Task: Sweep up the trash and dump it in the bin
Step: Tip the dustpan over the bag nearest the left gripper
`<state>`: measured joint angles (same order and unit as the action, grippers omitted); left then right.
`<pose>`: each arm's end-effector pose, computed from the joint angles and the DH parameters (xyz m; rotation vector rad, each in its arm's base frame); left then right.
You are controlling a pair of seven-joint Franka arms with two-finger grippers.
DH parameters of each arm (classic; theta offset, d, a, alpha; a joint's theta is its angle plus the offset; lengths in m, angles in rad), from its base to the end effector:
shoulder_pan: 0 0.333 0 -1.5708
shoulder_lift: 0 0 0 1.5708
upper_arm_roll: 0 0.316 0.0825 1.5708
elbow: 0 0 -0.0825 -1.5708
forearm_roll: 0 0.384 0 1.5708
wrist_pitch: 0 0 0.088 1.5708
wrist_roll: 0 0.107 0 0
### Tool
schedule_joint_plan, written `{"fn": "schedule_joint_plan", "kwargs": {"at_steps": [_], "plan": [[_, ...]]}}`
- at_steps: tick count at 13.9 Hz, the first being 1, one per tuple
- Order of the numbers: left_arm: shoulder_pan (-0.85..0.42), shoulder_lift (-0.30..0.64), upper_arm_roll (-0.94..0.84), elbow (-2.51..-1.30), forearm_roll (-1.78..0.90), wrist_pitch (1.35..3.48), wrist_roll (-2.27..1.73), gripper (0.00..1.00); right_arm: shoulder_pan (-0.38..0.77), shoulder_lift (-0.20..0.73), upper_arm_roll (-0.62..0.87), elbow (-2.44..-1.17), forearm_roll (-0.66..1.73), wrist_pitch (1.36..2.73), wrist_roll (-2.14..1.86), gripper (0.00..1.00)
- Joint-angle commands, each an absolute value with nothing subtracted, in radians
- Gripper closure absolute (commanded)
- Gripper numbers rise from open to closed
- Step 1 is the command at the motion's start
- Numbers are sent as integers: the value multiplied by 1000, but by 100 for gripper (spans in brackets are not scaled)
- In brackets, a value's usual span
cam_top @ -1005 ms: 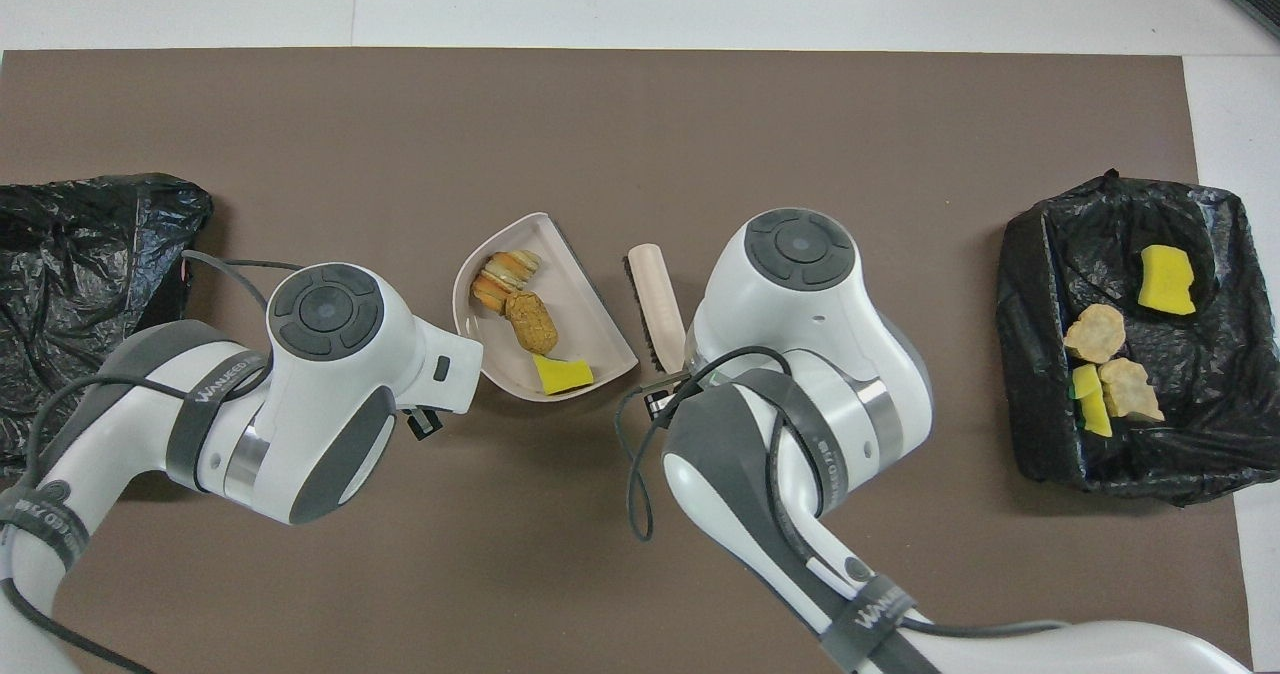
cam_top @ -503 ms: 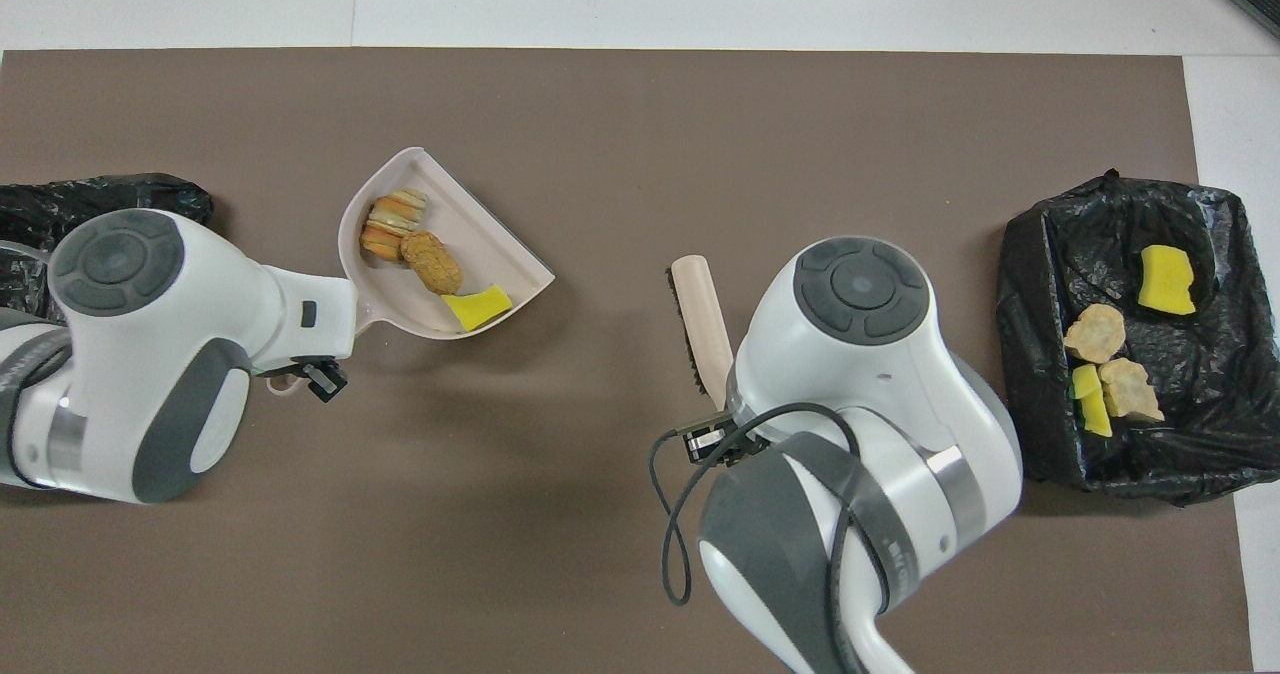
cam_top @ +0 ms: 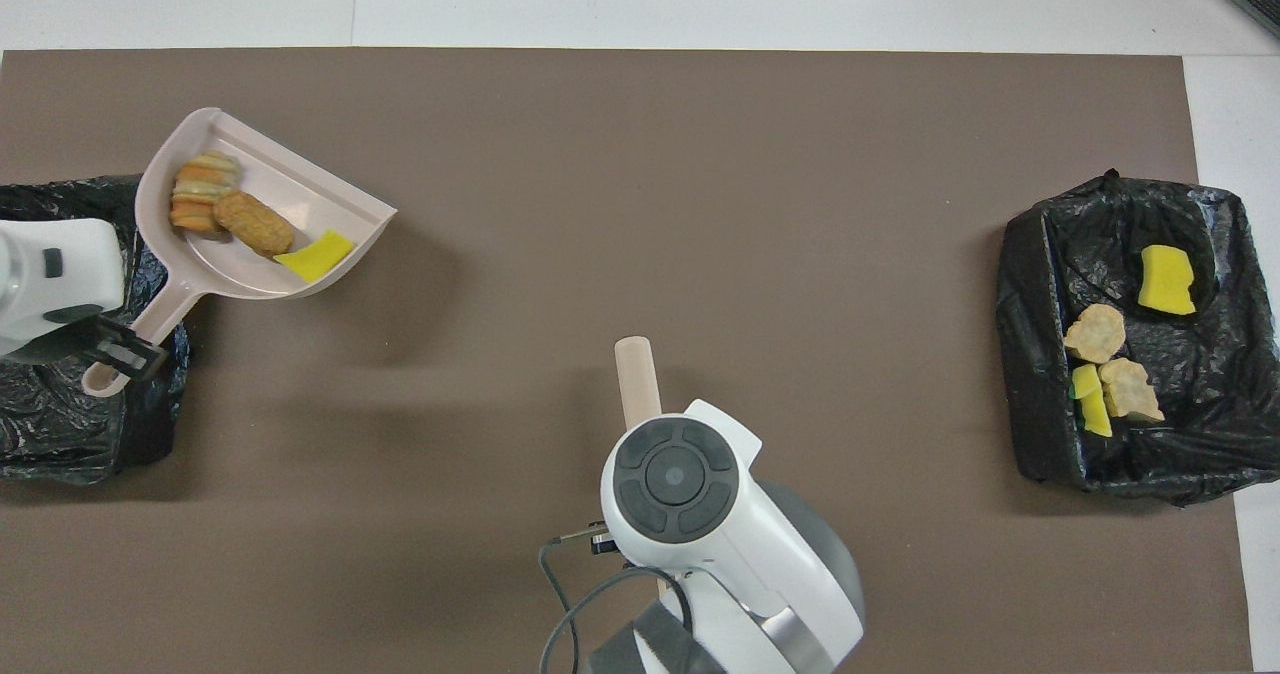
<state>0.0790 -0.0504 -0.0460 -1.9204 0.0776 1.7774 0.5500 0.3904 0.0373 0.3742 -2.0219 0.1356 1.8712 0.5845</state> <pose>0.5350 0.0240 0.5040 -2.9789 0.8185 0.1716 0.3825 0.3793 0.4190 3.1069 0.2005 -0.3623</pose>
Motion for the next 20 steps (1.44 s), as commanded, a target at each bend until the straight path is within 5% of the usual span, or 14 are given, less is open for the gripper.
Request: {"fn": "schedule_joint_plan", "kwargs": {"at_steps": [1,4,9,10,11,14,20], "plan": [[208,-43,-57,-1862,54,1694,644,100,455,83,376,-2037,140,1948,707,100],[362,-40,-55,-1838,54,1687,842,100,514,165,376,-2039,140,2052,787,100],[495,-40,-38,-1824,144,1698,1031,100,532,178,376,-2066,140,2056,787,100],[494,-38,-37,-1816,232,1698,1035,100,534,178,376,-2059,140,2045,788,79],[491,-31,-37,-1803,321,1700,1035,100,534,179,374,-2048,137,2030,790,1],[494,17,-37,-1709,449,1703,1075,100,532,175,373,-1994,137,1974,792,0],[437,35,-41,-1717,659,1750,1097,100,450,132,368,-1856,118,1800,755,0]]}}
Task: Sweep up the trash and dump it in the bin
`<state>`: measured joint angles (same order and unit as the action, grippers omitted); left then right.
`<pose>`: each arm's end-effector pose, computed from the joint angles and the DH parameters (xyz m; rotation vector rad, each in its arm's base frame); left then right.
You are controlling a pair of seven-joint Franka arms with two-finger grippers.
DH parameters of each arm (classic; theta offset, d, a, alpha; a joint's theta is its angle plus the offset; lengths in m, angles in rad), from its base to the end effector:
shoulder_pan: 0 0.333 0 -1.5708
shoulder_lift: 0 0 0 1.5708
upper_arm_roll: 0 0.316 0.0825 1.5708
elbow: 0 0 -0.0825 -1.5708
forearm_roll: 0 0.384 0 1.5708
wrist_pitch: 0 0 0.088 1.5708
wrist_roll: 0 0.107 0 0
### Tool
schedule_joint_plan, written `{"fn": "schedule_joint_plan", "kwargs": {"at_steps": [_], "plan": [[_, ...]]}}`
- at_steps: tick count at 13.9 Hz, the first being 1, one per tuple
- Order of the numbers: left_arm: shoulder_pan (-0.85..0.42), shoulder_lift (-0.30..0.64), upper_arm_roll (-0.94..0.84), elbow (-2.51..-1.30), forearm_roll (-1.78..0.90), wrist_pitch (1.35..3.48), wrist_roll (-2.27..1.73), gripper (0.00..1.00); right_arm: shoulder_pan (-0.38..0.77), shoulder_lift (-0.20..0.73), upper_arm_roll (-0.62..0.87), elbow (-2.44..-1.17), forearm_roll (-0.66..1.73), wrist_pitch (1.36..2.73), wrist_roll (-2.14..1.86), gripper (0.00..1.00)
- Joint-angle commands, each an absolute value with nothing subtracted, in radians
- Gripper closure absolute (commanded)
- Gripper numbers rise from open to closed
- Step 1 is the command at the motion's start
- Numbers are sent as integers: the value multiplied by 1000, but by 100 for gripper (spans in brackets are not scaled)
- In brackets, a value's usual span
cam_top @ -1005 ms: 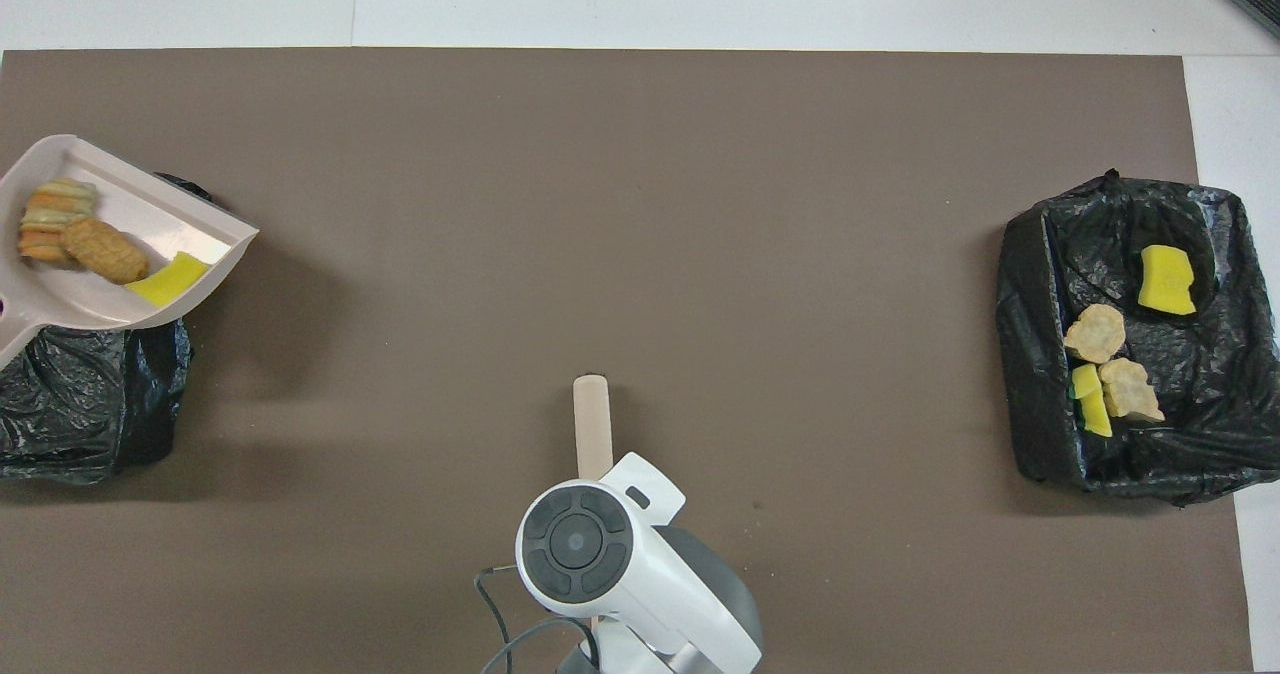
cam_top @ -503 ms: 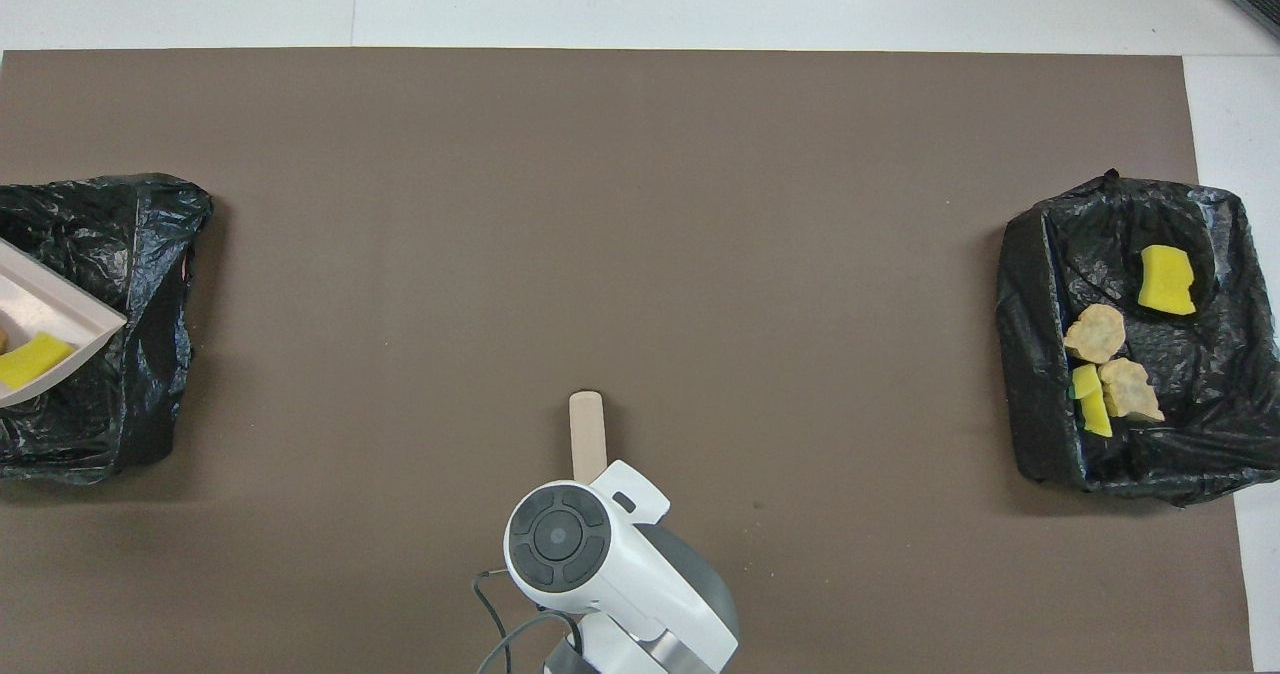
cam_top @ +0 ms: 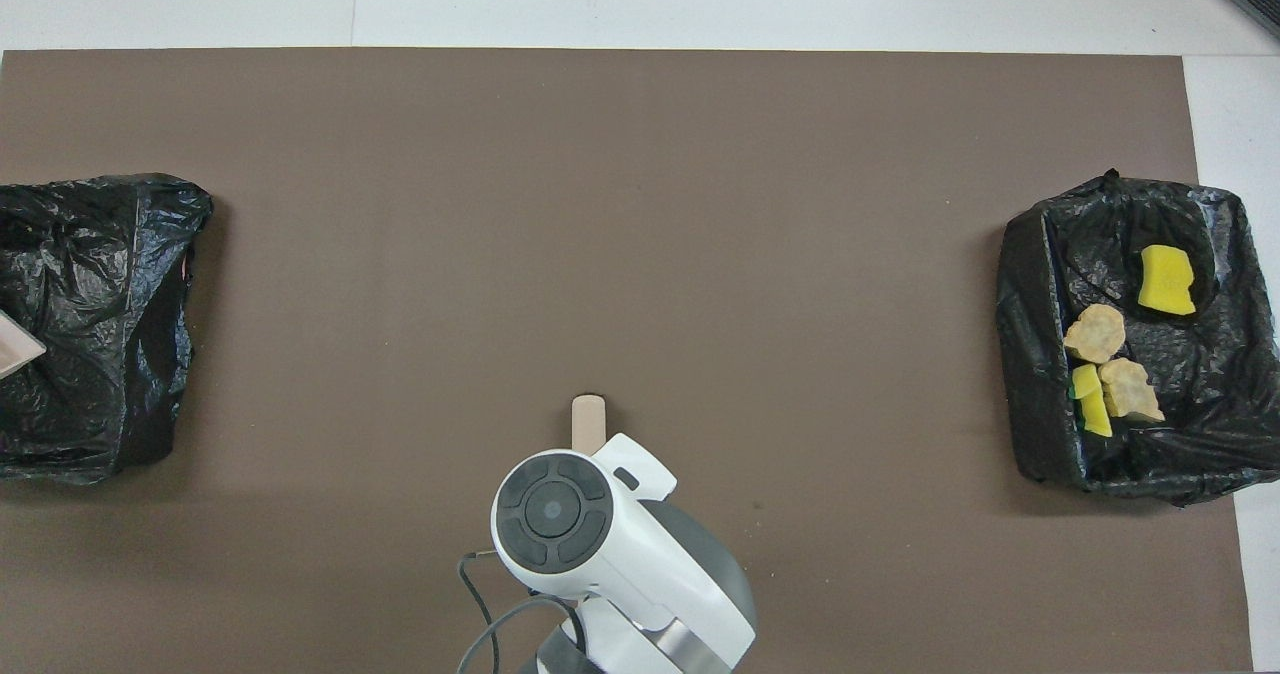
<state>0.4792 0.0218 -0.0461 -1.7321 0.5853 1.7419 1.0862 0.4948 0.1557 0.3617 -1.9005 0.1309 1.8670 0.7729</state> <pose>0.4976 0.2854 0.5650 -2.4876 0.9924 0.5568 0.3738 0.4363 0.4113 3.1064 0.0543 -0.3935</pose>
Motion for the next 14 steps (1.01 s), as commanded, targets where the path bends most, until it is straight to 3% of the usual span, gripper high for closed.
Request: {"fn": "schedule_joint_plan", "kwargs": {"at_steps": [1,8,14], "plan": [[411,35,-43,-1723,723,1738,1097,100,425,118,367,-1839,118,1766,723,0],[272,37,-45,-1758,1089,1714,1144,100,240,61,345,-1698,60,1563,415,0],[164,35,-48,-1766,1244,1694,1137,100,71,49,314,-1617,-43,1522,94,0]]}}
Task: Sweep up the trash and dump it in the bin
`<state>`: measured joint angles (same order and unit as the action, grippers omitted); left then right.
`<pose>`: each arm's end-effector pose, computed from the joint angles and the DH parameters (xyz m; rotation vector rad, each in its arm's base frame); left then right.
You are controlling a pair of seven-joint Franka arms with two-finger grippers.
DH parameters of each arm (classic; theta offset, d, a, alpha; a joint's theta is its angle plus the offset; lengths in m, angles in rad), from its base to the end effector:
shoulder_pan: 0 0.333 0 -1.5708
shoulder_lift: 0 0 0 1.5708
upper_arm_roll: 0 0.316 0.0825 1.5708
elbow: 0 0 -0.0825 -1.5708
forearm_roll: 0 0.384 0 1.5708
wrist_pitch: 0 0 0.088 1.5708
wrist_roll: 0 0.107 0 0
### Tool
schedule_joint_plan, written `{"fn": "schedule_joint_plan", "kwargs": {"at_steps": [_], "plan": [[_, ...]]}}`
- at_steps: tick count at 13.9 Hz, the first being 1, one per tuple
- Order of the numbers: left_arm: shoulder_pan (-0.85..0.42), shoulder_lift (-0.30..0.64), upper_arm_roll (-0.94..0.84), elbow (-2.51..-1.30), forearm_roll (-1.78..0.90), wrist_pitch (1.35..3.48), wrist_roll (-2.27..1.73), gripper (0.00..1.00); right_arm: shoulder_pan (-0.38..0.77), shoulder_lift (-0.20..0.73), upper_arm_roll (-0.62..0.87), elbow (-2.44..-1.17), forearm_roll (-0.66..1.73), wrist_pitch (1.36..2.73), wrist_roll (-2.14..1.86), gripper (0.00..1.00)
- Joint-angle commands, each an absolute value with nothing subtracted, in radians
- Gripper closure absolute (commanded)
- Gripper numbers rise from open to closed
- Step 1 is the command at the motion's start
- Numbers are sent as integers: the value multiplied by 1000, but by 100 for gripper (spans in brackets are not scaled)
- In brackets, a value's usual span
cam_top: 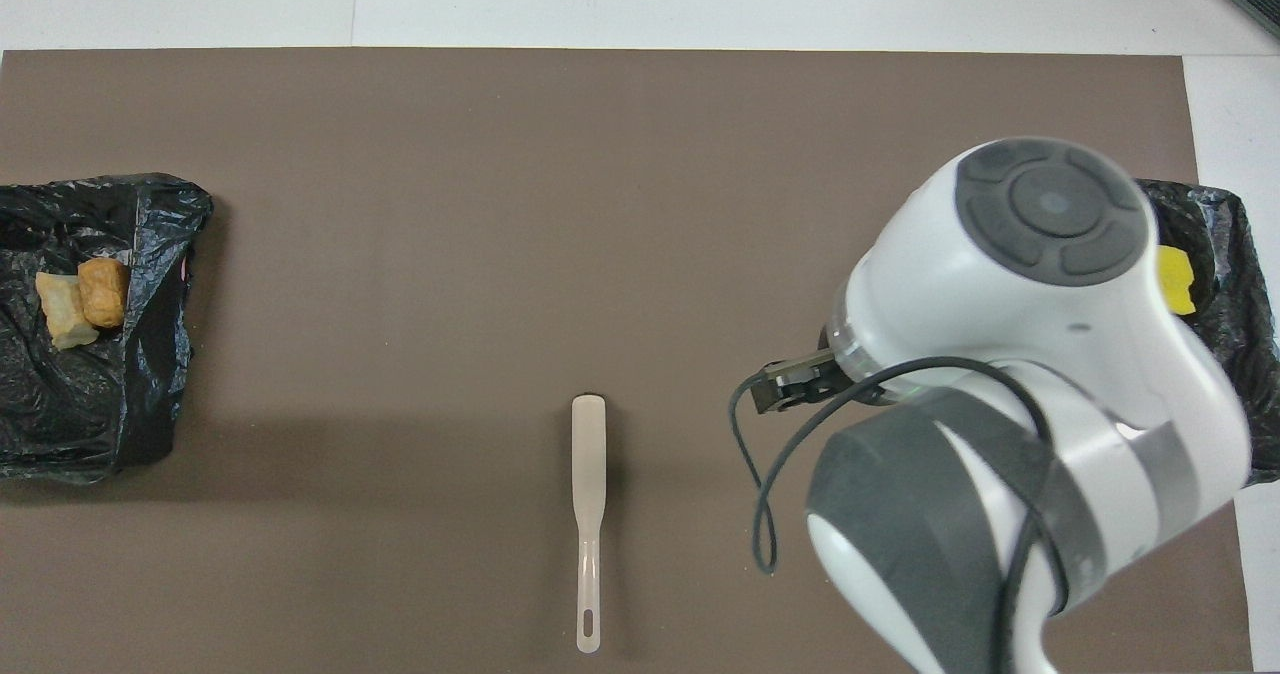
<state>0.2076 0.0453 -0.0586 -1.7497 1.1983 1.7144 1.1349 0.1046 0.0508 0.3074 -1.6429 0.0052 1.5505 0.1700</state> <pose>0.5623 0.1730 0.5839 -1.6987 1.2055 0.8956 0.5153 0.2217 0.5621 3.0903 0.3765 -0.2195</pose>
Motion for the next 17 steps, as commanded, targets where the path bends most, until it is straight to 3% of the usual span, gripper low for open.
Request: {"fn": "schedule_joint_plan", "kwargs": {"at_steps": [1,3,8,12,15,17], "plan": [[132,26,-46,-1798,1258,1697,1112,100,48,49,305,-1606,-69,1522,51,0],[123,11,-48,-1848,1304,1695,1045,100,9,49,288,-1592,-106,1523,-44,0],[123,21,-48,-1832,1227,1681,965,100,-28,49,221,-1537,-121,1531,-89,0],[141,15,-41,-1724,1079,1683,1035,100,-31,49,167,-1525,-112,1531,-80,0],[166,73,-40,-1574,1049,1684,1187,100,-34,52,149,-1525,-110,1540,-81,0],[178,74,-37,-1542,926,1664,1181,100,-34,54,146,-1522,-110,1539,-81,0]]}}
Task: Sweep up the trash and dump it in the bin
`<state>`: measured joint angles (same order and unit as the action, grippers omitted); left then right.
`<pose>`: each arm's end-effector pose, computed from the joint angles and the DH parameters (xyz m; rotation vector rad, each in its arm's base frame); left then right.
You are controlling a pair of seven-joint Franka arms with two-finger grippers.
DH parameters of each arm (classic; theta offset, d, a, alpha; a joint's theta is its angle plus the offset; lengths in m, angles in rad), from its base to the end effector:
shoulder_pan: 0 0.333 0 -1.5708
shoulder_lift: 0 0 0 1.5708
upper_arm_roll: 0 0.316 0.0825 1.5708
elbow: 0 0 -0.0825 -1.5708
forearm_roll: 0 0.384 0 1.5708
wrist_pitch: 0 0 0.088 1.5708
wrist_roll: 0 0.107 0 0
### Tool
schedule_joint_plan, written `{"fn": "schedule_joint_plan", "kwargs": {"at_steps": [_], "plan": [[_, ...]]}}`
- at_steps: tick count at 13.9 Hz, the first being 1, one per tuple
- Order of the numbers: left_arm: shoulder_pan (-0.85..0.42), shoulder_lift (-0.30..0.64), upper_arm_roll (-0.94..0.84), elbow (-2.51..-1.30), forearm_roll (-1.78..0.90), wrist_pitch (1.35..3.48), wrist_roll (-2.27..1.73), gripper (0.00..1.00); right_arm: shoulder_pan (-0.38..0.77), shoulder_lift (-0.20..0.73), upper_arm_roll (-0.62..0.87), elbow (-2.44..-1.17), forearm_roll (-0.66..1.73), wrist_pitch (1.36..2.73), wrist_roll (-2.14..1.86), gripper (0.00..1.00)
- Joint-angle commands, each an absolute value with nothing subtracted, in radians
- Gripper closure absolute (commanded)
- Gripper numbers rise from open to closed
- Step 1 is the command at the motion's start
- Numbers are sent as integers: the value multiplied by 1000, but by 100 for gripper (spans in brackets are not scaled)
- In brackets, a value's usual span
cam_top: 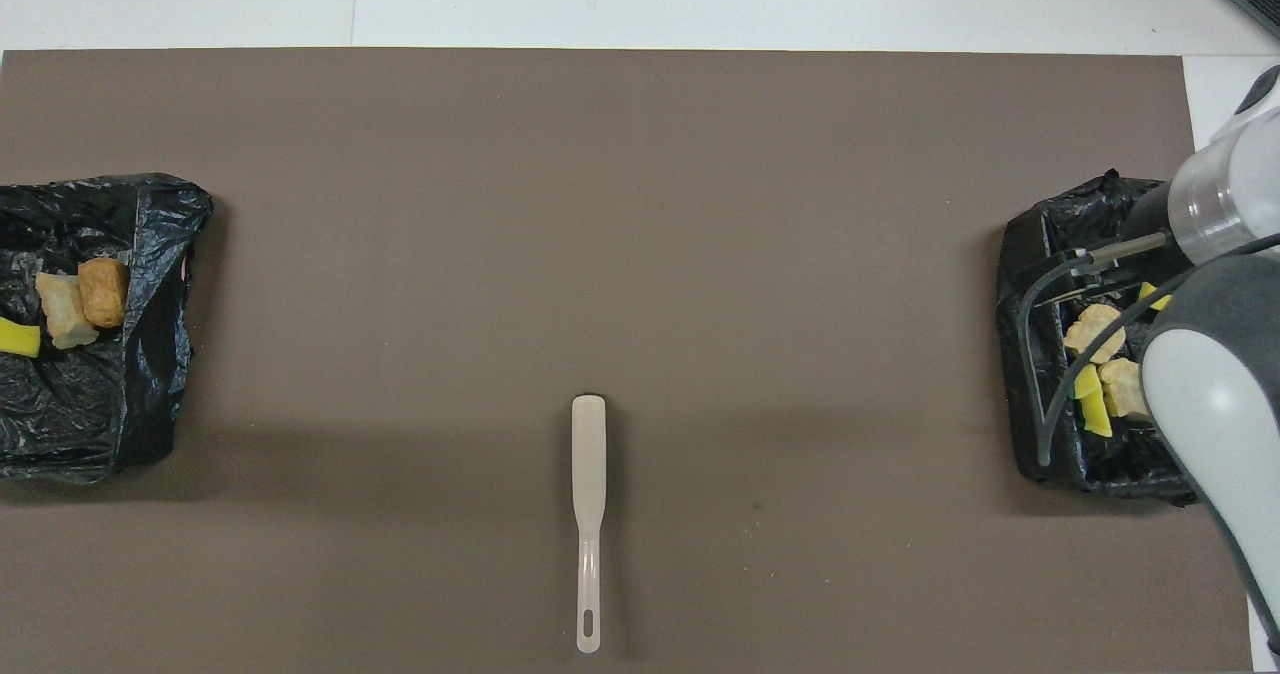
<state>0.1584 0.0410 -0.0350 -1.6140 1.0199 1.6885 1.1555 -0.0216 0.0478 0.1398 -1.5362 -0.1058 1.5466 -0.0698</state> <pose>0.5658 0.1530 0.6367 -1.8613 1.1991 0.7031 0.5640 0.0534 0.6127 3.0278 0.2845 -0.0525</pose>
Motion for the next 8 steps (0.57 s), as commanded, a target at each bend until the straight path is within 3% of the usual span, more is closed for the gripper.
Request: {"fn": "schedule_joint_plan", "kwargs": {"at_steps": [1,5,8], "plan": [[193,69,-31,-1540,840,1663,1177,100,-34,52,143,-1522,-110,1537,-81,0],[213,67,-28,-1519,653,1632,1076,100,-57,54,100,-1514,-109,1537,-84,0],[192,31,-38,-1520,468,1476,735,100,-37,29,36,-1508,-62,1528,-34,0]]}}
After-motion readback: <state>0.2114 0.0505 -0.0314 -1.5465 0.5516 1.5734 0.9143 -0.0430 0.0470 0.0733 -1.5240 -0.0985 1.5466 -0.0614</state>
